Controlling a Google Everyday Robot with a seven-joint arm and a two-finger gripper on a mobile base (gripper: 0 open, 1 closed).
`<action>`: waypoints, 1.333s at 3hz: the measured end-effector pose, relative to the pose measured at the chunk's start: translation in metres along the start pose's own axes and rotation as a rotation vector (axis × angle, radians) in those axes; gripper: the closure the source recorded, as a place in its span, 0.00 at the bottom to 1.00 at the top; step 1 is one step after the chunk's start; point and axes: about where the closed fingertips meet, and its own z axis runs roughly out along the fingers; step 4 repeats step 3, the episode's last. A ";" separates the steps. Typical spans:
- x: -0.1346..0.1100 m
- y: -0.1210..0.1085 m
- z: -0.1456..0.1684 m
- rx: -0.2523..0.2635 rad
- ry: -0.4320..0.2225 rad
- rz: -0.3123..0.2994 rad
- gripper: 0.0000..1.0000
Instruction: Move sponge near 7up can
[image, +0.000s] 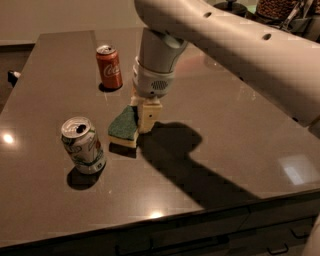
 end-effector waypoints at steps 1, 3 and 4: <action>-0.006 0.005 0.009 -0.013 -0.001 -0.015 0.74; -0.008 0.004 0.010 -0.006 -0.003 -0.017 0.12; -0.008 0.004 0.010 -0.006 -0.003 -0.017 0.12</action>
Offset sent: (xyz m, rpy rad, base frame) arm -0.0061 0.0064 -0.0069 -0.0018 0.0069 0.0161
